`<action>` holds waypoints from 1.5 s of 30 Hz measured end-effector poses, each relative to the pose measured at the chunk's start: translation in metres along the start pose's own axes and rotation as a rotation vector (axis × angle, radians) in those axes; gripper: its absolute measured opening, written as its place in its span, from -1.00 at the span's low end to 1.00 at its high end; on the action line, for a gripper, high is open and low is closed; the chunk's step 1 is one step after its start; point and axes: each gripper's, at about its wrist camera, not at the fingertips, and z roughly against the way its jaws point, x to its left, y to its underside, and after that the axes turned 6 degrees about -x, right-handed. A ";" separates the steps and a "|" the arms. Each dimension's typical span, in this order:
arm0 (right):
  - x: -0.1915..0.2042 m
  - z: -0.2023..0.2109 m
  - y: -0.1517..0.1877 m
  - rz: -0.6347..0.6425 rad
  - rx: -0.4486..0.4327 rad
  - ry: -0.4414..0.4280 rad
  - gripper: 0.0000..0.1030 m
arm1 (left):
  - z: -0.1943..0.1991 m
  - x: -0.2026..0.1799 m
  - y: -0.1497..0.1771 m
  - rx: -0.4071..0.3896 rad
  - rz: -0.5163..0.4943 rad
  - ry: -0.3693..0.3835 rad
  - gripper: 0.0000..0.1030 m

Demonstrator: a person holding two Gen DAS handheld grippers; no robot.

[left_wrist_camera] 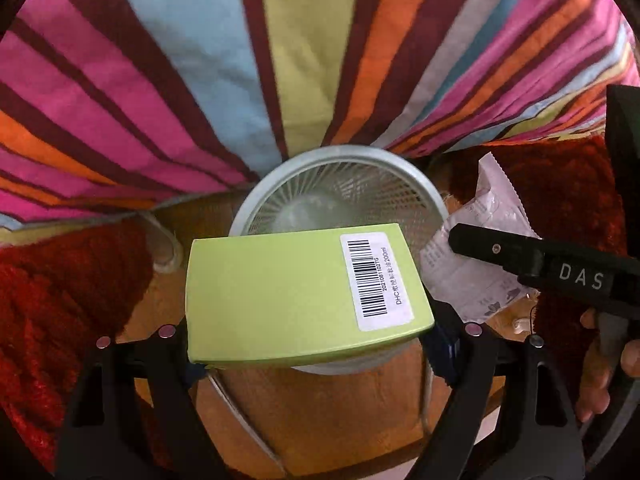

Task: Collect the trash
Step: 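Carry the bag and green box down over the wastebasket and open both tools, then move both open tools back up toward the pile on the bed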

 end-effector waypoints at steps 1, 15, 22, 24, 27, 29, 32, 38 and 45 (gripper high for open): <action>0.000 0.001 0.003 0.003 0.006 0.003 -0.20 | -0.003 0.002 0.000 0.012 0.011 0.003 0.58; -0.001 -0.009 0.004 0.006 0.029 0.039 0.45 | -0.035 0.008 0.000 0.105 0.051 -0.006 0.73; -0.007 -0.009 0.005 -0.019 0.025 0.048 0.46 | -0.030 0.007 0.001 0.093 0.051 -0.012 0.75; -0.007 -0.009 0.005 -0.020 0.023 0.050 0.46 | -0.030 0.008 0.001 0.091 0.052 -0.012 0.75; -0.007 -0.008 0.005 -0.026 0.019 0.053 0.46 | -0.027 0.008 0.001 0.078 0.053 -0.014 0.75; -0.008 -0.007 0.005 -0.033 0.014 0.054 0.46 | -0.026 0.008 0.000 0.067 0.055 -0.015 0.75; -0.009 -0.003 0.005 -0.043 0.000 0.054 0.47 | -0.019 0.008 0.001 0.040 0.057 -0.022 0.75; -0.005 0.024 0.009 -0.032 -0.083 0.041 0.48 | 0.015 0.007 0.000 -0.088 0.051 -0.044 0.75; 0.003 0.084 0.014 0.031 -0.269 0.015 0.51 | 0.065 0.004 0.002 -0.234 0.005 -0.041 0.75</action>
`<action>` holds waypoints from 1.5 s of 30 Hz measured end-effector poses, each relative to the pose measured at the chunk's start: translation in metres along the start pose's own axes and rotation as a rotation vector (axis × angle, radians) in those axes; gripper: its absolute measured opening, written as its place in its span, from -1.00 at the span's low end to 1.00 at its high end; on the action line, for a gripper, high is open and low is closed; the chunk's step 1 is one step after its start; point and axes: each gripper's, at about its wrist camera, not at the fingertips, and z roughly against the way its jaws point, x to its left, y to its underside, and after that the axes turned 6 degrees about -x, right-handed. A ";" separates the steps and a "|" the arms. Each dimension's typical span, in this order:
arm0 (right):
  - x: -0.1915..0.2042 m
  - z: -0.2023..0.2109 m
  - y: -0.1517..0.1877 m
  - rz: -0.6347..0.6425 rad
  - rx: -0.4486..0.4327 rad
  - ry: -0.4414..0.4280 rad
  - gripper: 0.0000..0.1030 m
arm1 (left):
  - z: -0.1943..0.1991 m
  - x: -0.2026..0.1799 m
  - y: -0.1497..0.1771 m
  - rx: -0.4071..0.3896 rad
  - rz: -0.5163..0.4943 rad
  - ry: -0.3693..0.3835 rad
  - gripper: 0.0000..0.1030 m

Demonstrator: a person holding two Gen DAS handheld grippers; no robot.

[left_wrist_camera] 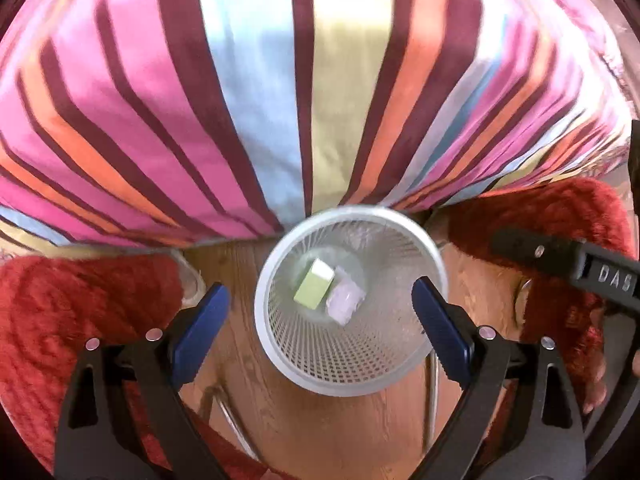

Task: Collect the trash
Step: 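Move both open tools back up toward the pile on the bed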

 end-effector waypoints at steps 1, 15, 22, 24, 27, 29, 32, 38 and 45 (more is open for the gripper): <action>0.001 0.010 -0.002 0.012 -0.034 -0.004 0.51 | 0.010 0.001 -0.001 -0.030 -0.007 0.003 0.75; 0.012 0.118 -0.064 0.092 -0.503 -0.031 0.51 | 0.094 0.014 -0.062 -0.362 -0.027 -0.034 0.75; 0.022 0.133 -0.111 0.125 -0.601 -0.046 0.51 | 0.102 0.011 -0.107 -0.436 -0.068 -0.047 0.75; 0.027 0.136 -0.119 0.146 -0.620 -0.046 0.51 | 0.101 0.012 -0.119 -0.448 -0.076 -0.043 0.75; 0.032 0.134 -0.135 0.174 -0.633 -0.038 0.51 | 0.099 0.016 -0.139 -0.464 -0.079 -0.036 0.75; 0.033 0.130 -0.147 0.190 -0.633 -0.032 0.51 | 0.097 0.020 -0.156 -0.478 -0.080 -0.023 0.75; 0.034 0.122 -0.164 0.200 -0.623 -0.022 0.51 | 0.092 0.021 -0.178 -0.491 -0.096 -0.019 0.75; 0.035 0.109 -0.197 0.199 -0.600 -0.012 0.51 | 0.075 0.022 -0.222 -0.500 -0.128 0.023 0.75; 0.046 0.098 -0.224 0.242 -0.570 -0.020 0.51 | 0.061 0.018 -0.252 -0.521 -0.186 0.054 0.75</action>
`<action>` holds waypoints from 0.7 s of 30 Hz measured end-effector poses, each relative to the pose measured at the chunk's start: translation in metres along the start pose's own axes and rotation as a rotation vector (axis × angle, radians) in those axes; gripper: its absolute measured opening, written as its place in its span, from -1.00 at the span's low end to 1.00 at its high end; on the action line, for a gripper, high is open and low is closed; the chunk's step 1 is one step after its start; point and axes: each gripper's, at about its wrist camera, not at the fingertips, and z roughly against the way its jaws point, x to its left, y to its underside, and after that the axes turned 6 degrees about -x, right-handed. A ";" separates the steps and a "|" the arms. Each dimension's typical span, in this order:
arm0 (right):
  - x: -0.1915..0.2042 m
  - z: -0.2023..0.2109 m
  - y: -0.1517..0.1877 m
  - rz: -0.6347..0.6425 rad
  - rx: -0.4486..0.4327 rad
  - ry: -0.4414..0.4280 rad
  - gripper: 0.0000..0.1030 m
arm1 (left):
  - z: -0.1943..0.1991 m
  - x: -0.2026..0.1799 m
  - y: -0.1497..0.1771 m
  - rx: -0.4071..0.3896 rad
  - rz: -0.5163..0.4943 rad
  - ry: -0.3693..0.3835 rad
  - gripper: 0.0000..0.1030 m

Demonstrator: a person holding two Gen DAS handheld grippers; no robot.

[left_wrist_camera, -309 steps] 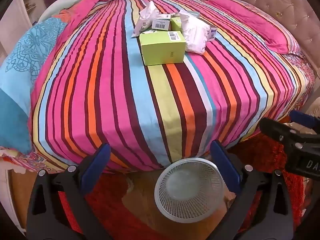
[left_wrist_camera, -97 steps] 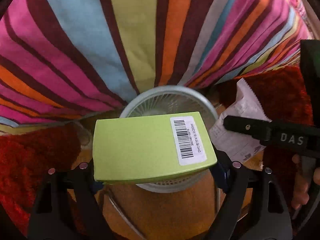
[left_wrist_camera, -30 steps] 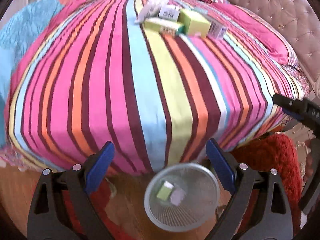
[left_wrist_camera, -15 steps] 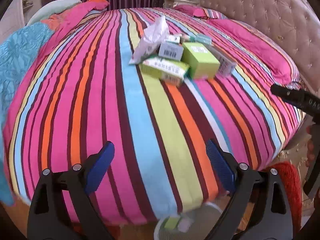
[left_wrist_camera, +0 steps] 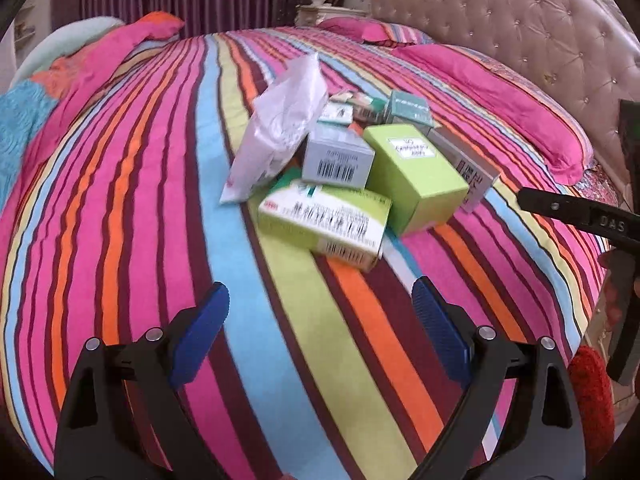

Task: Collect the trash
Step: 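Move both open tools back up toward the pile on the bed, then grasp the rose-gold box with the right tool while the left tool grasps the Vitamin E box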

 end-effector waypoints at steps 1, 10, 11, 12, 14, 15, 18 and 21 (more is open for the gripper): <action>0.001 -0.003 -0.002 0.001 0.002 -0.004 0.51 | -0.003 -0.001 -0.004 -0.004 -0.012 0.012 0.75; 0.004 -0.024 -0.015 0.026 0.022 -0.019 0.51 | -0.026 -0.002 -0.022 -0.009 -0.083 0.054 0.75; 0.005 -0.027 -0.017 0.034 0.024 -0.021 0.51 | -0.029 0.000 -0.023 -0.007 -0.087 0.054 0.75; 0.005 -0.028 -0.018 0.040 0.027 -0.023 0.51 | -0.031 0.000 -0.025 -0.008 -0.091 0.056 0.75; 0.007 -0.033 -0.020 0.053 0.032 -0.027 0.51 | -0.035 0.002 -0.029 -0.009 -0.095 0.065 0.75; 0.007 -0.035 -0.021 0.057 0.034 -0.028 0.51 | -0.036 0.002 -0.030 -0.009 -0.096 0.068 0.75; 0.009 -0.042 -0.024 0.065 0.043 -0.031 0.51 | -0.045 0.004 -0.033 0.010 -0.094 0.089 0.75; 0.011 -0.049 -0.026 0.075 0.051 -0.030 0.51 | -0.053 0.003 -0.032 0.016 -0.109 0.081 0.75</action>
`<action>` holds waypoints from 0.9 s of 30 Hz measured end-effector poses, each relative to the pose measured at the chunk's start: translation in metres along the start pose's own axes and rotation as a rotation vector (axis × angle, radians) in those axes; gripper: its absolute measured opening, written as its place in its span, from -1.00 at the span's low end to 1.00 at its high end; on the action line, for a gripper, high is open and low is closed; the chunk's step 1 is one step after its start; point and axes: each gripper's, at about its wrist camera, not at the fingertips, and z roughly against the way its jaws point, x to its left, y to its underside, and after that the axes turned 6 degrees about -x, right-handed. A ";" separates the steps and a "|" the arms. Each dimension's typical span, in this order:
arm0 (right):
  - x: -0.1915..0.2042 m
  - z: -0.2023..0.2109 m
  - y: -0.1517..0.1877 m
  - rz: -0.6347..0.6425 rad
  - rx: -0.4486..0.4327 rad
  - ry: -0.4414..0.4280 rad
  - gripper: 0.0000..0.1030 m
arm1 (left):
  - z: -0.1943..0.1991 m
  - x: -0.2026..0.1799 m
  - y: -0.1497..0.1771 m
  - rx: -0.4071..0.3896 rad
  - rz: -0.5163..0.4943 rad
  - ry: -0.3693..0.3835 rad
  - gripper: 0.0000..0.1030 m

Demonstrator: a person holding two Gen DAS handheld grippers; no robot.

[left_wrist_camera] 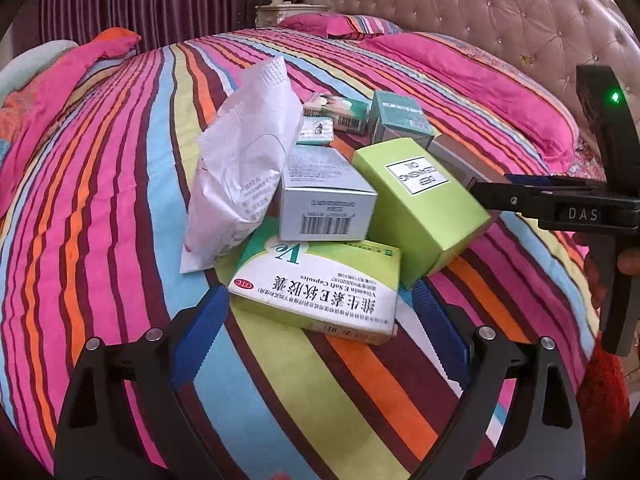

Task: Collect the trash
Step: 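Grasp the rose-gold box with the right tool while the left tool grasps the Vitamin E box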

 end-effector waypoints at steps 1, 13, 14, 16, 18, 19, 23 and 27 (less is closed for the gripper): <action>0.001 -0.003 -0.001 0.005 0.003 0.002 0.51 | -0.002 0.000 0.000 0.002 -0.006 -0.006 0.75; 0.000 -0.024 -0.002 -0.002 0.035 0.000 0.51 | -0.017 -0.005 -0.005 0.006 -0.092 -0.046 0.86; -0.001 -0.025 -0.002 -0.003 0.039 0.000 0.51 | -0.020 -0.004 -0.005 0.008 -0.087 -0.044 0.87; -0.001 -0.025 -0.001 -0.002 0.037 -0.002 0.51 | -0.023 -0.005 -0.005 0.006 -0.087 -0.046 0.87; -0.001 -0.025 -0.002 0.005 0.035 -0.003 0.50 | -0.025 -0.004 -0.006 0.005 -0.089 -0.047 0.87; -0.001 -0.025 -0.002 0.008 0.035 -0.003 0.50 | -0.026 -0.005 -0.008 0.007 -0.090 -0.048 0.87; 0.000 -0.026 -0.002 0.008 0.038 -0.004 0.23 | -0.030 -0.001 -0.011 0.042 -0.049 -0.026 0.87; 0.000 -0.025 -0.002 0.008 0.046 -0.024 -0.21 | -0.027 0.008 -0.007 0.039 0.017 -0.010 0.82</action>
